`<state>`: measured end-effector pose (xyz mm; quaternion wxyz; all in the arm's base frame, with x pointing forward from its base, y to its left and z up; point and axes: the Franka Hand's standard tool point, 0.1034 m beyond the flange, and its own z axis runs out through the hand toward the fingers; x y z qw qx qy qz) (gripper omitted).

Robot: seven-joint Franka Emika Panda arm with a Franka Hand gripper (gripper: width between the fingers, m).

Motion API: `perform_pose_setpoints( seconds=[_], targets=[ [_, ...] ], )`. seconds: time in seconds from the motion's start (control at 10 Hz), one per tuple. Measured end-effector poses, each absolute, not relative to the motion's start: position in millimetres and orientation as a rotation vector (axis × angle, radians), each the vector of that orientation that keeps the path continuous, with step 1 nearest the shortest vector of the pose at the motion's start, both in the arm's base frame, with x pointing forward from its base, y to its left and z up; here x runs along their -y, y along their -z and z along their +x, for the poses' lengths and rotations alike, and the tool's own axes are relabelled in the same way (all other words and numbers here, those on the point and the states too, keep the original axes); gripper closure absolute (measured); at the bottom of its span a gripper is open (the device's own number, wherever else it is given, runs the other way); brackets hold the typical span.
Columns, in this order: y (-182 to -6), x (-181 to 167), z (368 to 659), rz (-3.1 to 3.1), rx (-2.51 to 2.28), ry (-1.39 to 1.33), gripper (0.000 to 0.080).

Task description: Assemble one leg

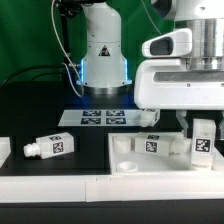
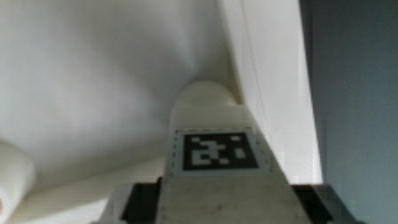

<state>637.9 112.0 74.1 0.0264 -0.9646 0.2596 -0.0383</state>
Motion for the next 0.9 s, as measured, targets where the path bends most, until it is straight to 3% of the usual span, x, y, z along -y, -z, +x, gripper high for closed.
perform_pose_setpoints(
  seconds=[0.5, 0.6, 0.7, 0.8, 0.9],
  targets=[
    [-74.5, -112.9, 641.9, -2.361, -1.897, -0.059, 0.0515],
    [-73.7, -113.6, 641.3, -2.363, -1.896, -0.06, 0.0458],
    [-73.3, -113.9, 640.6, -2.46, -1.785, -0.043, 0.0317],
    [-72.6, -115.8, 639.3, -2.606, -1.593, -0.02, 0.0317],
    [-72.7, -114.7, 639.6, -2.751, -1.339, -0.003, 0.0187]
  ],
)
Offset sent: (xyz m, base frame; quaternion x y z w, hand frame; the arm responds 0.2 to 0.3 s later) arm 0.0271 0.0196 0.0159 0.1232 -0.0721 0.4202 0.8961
